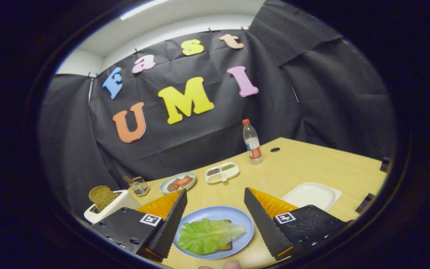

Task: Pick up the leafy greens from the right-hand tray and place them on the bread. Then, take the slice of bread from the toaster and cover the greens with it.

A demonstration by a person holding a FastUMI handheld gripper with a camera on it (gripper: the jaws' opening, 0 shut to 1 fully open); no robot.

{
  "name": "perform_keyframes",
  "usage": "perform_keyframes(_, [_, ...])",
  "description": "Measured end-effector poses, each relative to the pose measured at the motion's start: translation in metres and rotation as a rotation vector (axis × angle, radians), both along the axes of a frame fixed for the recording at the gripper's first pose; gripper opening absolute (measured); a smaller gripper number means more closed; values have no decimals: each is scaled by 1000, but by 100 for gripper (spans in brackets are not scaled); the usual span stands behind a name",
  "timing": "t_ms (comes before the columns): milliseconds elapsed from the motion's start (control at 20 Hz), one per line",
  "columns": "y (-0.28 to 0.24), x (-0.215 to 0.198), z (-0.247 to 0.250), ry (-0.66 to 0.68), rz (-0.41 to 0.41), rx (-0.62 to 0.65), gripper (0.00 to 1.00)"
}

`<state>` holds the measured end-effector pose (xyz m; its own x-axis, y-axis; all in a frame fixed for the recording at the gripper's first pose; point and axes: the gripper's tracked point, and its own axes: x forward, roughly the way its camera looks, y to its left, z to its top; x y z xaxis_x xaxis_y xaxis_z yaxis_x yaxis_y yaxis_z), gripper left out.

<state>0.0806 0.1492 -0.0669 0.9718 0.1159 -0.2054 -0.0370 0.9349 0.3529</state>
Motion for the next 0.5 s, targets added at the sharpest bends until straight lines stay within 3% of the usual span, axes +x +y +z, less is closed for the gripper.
perform_keyframes(200, [52,-17,52,-119,77,-95,94])
perform_keyframes(500, [159,-40,95,-161,188,-120,95])
